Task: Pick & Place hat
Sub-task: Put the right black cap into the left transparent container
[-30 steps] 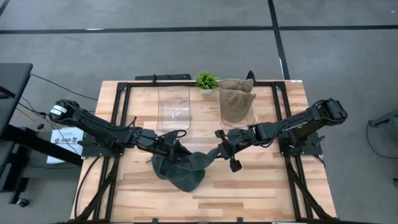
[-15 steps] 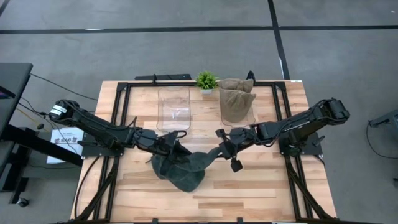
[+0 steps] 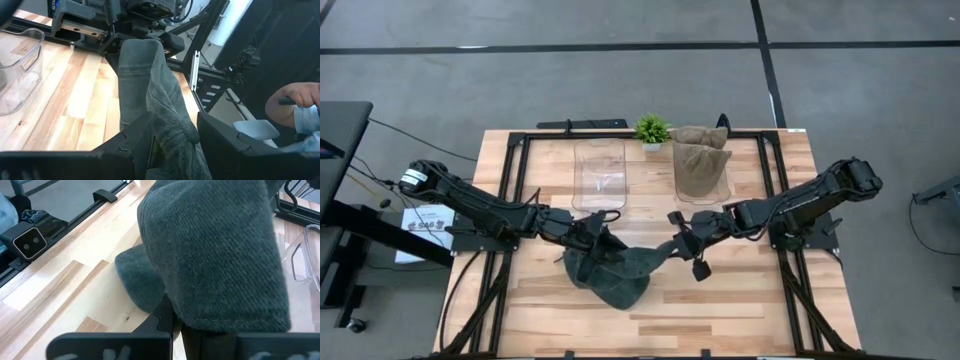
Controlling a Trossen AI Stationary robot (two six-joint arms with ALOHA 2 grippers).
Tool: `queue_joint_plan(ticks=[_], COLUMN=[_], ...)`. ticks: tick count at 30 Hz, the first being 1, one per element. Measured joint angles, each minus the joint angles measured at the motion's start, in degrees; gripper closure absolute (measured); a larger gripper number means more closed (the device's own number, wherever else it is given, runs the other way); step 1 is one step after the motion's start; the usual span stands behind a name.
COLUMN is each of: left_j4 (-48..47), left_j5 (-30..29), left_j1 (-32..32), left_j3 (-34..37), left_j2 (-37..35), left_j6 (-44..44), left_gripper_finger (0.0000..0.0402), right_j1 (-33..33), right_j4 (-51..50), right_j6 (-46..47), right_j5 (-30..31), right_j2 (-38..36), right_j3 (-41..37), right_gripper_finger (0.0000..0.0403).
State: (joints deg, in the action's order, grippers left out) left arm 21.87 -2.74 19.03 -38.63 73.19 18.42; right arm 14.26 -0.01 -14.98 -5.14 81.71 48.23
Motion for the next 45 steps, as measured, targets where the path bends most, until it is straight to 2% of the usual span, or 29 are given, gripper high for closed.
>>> queue_joint_plan(ticks=[11, 21, 29, 34, 45], left_j4=[0.05, 7.18, 11.08, 12.55, 14.40], left_j5=[1.27, 8.93, 12.00, 15.07, 15.46], left_j1=[-0.02, -0.02, -0.05, -0.02, -0.89], left_j3=[0.00, 0.02, 0.04, 0.05, 0.04], left_j2=[0.01, 0.02, 0.15, 2.28, 3.25], left_j6=[0.08, 0.04, -0.05, 0.04, 0.32], left_gripper_finger=[0.0257, 0.0372, 0.0358, 0.0372, 0.0371], right_j1=[-0.24, -0.52, -0.54, -1.63, -1.16], right_j4=[0.00, 0.26, 1.15, 1.63, 1.77], right_j6=[-0.02, -0.04, -0.49, -0.55, -0.08], right_j5=[0.47, 0.54, 0.45, 0.02, -0.95], right_j2=[0.00, -0.05, -0.09, -0.09, -0.07], right_j3=[0.00, 0.02, 0.11, 0.09, 0.04], right_gripper_finger=[0.0401, 0.0401, 0.0401, 0.0401, 0.0393])
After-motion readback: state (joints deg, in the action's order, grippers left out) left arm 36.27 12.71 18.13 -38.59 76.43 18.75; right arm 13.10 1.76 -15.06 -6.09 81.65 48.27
